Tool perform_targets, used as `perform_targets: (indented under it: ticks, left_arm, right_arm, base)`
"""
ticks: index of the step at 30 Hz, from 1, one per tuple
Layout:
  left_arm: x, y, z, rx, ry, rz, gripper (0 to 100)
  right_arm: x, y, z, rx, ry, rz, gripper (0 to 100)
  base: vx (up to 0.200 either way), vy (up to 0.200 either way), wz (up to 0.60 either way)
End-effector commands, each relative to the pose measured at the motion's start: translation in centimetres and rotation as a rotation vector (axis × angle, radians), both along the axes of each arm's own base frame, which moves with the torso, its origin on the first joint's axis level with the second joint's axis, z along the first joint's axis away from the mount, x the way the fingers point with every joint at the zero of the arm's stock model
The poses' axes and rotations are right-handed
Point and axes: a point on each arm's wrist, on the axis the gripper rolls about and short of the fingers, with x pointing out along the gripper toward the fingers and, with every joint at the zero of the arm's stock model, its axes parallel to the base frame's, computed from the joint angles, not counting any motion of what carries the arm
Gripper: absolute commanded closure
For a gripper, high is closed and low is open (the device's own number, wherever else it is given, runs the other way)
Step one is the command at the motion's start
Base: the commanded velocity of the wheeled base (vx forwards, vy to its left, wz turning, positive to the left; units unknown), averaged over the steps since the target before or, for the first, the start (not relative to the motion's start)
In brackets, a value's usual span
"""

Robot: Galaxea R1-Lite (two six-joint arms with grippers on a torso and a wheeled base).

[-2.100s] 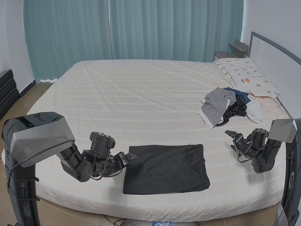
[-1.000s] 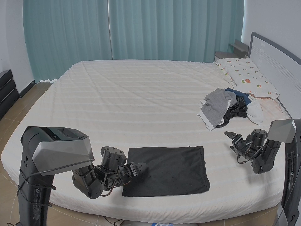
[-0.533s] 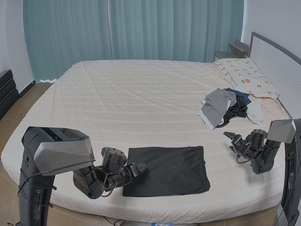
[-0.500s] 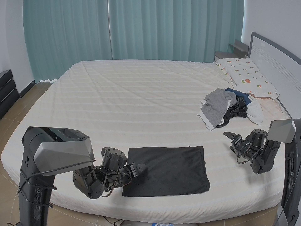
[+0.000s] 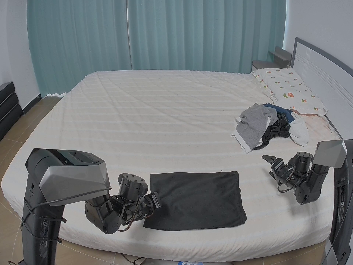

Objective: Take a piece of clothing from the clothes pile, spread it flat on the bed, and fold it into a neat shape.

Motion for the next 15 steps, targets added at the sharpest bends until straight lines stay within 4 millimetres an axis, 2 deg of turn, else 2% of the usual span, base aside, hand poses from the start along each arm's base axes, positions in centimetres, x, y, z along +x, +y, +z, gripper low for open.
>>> perform_targets:
  ticks: [1, 12, 15]
  left_arm:
    - [0.09, 0.0, 0.28, -0.005, -0.008, 0.002, 100]
    - [0.09, 0.34, 0.9, 0.002, 0.002, 0.021, 100]
    - [-0.06, 0.49, 0.89, 0.006, 0.006, 0.025, 100]
  right_arm:
    - [0.0, -0.01, 0.03, 0.0, -0.001, 0.0, 0]
    - [0.01, -0.01, 0.04, 0.0, -0.002, 0.0, 0]
    - [0.0, -0.01, -0.03, 0.0, 0.001, 0.0, 0]
  base:
    - [0.0, 0.0, 0.0]
    - [0.0, 0.0, 0.0]
    - [0.0, 0.2, 0.0]
